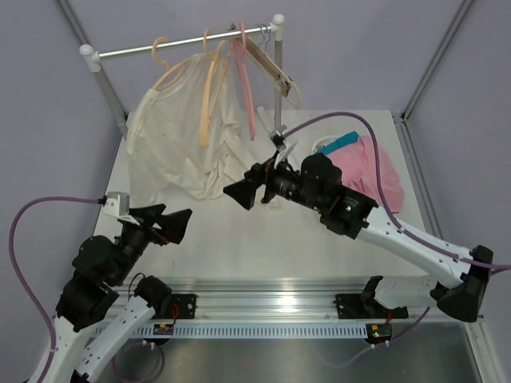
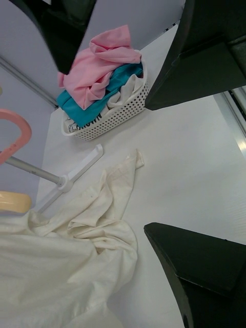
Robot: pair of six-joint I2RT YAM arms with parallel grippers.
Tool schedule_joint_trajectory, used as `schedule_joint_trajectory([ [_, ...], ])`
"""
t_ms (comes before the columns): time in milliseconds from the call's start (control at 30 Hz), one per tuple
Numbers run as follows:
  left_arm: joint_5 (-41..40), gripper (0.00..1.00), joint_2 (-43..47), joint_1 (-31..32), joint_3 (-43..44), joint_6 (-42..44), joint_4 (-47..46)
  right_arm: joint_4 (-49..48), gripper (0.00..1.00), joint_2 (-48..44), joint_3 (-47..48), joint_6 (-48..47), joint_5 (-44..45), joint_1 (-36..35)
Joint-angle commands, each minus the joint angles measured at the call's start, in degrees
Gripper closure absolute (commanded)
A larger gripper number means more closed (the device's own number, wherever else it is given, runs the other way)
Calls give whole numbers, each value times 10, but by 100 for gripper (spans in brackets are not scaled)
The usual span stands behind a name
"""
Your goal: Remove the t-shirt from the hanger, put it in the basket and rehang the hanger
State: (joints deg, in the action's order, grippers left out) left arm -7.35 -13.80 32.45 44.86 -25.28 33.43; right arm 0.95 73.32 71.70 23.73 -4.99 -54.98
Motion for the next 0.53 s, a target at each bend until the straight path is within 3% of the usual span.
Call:
schedule_joint_trajectory([
  [0, -5, 1, 33, -4, 8, -3, -12, -2, 1, -91, -55, -4, 10, -8],
  [233, -7, 1, 46, -4, 38, 0, 26, 37, 1, -210, -164, 8, 11, -14],
  [500, -38, 1, 82, -4, 32, -11, 52, 144, 1, -386, -227, -10, 108, -14],
])
